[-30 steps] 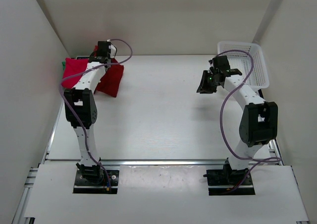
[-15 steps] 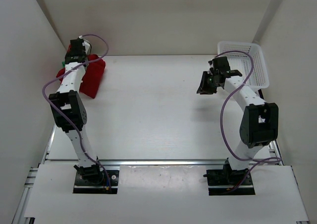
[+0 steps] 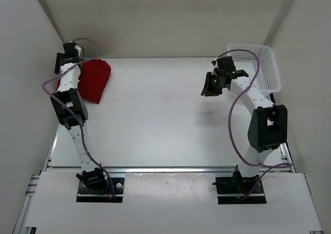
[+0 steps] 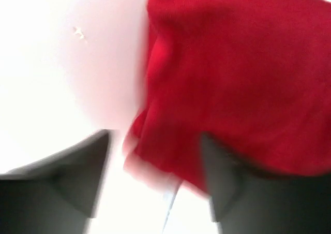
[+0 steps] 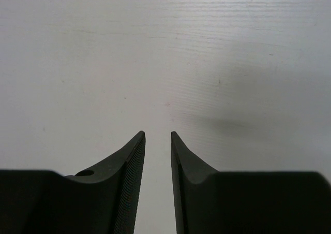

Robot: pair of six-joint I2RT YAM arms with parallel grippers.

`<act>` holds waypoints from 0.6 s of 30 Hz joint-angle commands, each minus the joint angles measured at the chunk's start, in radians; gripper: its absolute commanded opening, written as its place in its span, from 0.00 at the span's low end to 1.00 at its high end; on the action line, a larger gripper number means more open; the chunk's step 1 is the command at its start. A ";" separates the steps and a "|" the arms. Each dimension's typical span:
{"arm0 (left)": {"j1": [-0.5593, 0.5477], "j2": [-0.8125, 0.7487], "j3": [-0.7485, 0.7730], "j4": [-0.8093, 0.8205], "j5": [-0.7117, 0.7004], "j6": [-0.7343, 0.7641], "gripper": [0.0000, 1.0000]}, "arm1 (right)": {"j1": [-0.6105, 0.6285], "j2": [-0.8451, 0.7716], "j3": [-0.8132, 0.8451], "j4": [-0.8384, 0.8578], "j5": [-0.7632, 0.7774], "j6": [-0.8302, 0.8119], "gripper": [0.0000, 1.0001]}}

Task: Fold and stack the t-shirts
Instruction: Put the neatly folded tshirt into the corner of the board with the left arm

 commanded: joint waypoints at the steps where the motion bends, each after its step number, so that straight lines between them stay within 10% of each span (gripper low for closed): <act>1: 0.039 -0.013 0.050 -0.043 -0.046 -0.051 0.99 | 0.019 0.003 0.047 -0.011 -0.009 -0.030 0.32; 8: 0.048 -0.074 0.029 -0.066 -0.031 -0.077 0.99 | 0.025 -0.017 0.054 -0.011 -0.035 -0.032 0.32; 18: -0.218 -0.495 -0.353 -0.236 0.390 -0.051 0.99 | -0.029 -0.190 -0.009 -0.109 -0.013 -0.038 0.40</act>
